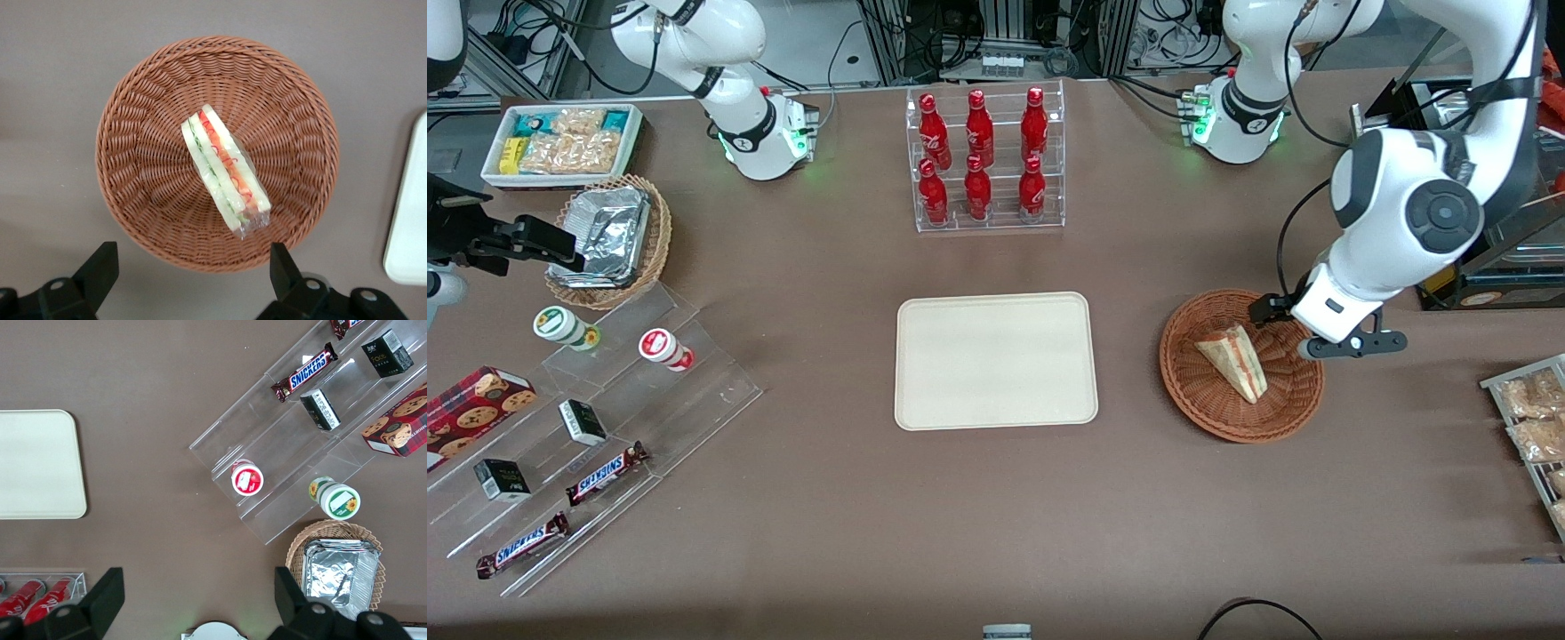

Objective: Place sandwich from basket to tray
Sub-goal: 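Move the left gripper over the sandwich in the wicker basket, then lower the left gripper and close it on the wrapped sandwich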

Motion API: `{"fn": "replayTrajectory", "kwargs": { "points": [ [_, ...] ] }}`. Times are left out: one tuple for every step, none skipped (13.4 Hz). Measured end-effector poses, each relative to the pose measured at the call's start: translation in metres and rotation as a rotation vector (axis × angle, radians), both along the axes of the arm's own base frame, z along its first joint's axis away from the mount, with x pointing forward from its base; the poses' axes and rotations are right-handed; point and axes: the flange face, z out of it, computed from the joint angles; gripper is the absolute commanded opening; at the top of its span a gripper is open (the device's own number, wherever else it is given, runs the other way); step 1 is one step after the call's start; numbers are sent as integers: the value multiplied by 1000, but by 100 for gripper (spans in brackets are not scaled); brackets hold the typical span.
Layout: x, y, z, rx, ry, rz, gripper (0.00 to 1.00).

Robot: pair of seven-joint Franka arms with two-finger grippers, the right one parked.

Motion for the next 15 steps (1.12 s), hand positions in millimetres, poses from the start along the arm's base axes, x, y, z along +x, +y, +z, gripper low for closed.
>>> {"fn": "replayTrajectory", "kwargs": {
  "points": [
    [-3,-1,-6,1,-16,56,100],
    [-5,-4,-10,0,-32,117,100],
    [-5,-9,-12,-2,-49,192,100],
    [-6,-13,-14,-4,-64,275,100],
    [-7,-19,-17,-6,-73,352,100],
    [-9,-27,-22,-9,-77,415,100],
    [-10,-34,-28,-12,-80,470,100],
    [-11,-40,-35,-14,-78,519,100],
    [-11,-45,-43,-14,-71,553,100],
    [-12,-50,-50,-11,-61,572,100],
    [-13,-52,-56,-7,-51,580,100],
    [-13,-52,-62,-3,-40,584,100],
    [-14,-52,-69,1,-27,586,100],
    [-14,-51,-77,7,-12,588,100],
    [-15,-51,-85,12,2,588,100]
  ]
}}
